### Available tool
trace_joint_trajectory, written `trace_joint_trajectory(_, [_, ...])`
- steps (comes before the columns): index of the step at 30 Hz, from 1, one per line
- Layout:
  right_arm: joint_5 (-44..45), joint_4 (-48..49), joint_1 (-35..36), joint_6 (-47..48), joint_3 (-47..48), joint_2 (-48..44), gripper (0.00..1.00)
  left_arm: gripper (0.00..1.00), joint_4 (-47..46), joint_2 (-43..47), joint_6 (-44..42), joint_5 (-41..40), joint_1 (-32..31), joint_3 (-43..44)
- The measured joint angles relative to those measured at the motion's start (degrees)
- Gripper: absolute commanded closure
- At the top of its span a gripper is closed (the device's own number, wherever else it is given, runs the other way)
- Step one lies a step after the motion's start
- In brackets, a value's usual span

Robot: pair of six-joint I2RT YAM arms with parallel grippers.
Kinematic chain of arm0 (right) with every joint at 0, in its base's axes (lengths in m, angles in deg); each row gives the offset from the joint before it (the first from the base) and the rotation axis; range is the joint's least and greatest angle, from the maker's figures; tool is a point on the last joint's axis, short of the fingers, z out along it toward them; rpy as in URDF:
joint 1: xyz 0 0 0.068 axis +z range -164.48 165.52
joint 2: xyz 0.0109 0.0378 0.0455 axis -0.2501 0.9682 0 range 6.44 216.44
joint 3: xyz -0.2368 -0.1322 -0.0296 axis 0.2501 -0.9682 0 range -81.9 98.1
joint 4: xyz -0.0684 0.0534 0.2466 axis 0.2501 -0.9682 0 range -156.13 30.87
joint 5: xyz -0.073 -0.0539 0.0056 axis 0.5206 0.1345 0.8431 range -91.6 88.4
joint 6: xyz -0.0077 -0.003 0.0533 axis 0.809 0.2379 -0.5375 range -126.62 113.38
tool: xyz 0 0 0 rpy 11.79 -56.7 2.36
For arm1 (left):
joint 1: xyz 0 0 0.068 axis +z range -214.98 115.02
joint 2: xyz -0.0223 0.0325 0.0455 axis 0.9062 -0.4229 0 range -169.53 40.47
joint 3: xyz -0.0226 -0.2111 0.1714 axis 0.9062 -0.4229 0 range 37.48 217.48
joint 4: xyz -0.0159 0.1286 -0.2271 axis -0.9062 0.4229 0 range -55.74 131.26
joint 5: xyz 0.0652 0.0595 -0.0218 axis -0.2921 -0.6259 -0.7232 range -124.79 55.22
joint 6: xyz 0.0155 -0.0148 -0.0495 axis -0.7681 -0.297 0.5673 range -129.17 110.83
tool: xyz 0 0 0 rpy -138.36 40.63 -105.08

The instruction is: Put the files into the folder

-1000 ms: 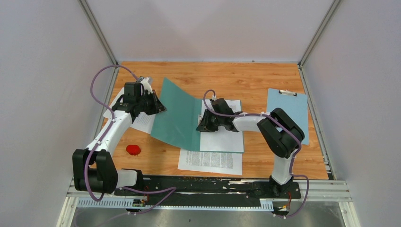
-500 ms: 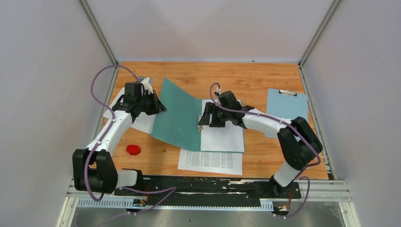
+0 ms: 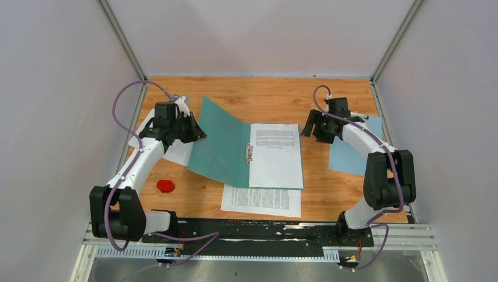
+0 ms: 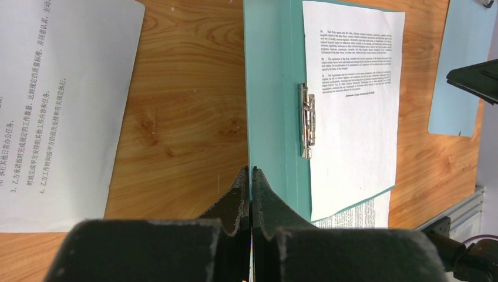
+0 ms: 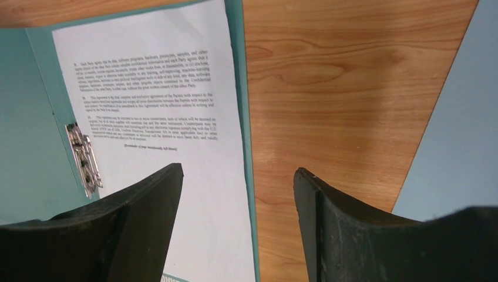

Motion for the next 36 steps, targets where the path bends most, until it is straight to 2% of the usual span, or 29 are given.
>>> trace_joint_trajectory(5, [-7.1,-0.2,-1.0,1.6,-2.5,0.8,0.35,1.0,0.3,1.8,0.1,-1.6,-0.1,0.0])
trace_joint_trajectory(11, [-9.7,-2.0,4.9,1.1,-10.2,-3.1,0.31,1.0,-0.2,3.3,1.2,-3.3,-0.2,0.0])
trace_joint_trajectory(16, [-4.6,-4.2,16.1,-2.4,-13.6,-10.4,0.27,1.0,-0.4,3.2,2.2,-3.4,-0.2,0.8])
trace_joint_trajectory(22, [1.4,-4.4,29.3,-9.0,-17.9,-13.8,0.34,1.0,-0.2,3.2,2.3,-4.3,-0.3,3.7])
trace_joint_trajectory(27, [5.4,-4.0,34.8,-12.2,-18.7,-12.0,0.35,1.0,0.7,2.7,2.2,-5.5,-0.3,6.7])
trace_joint_trajectory(36, [14.1,-4.7,36.3,-14.5,-17.5,-8.0,0.38,1.0,2.5,2.3,2.1,-5.9,-0.3,7.7])
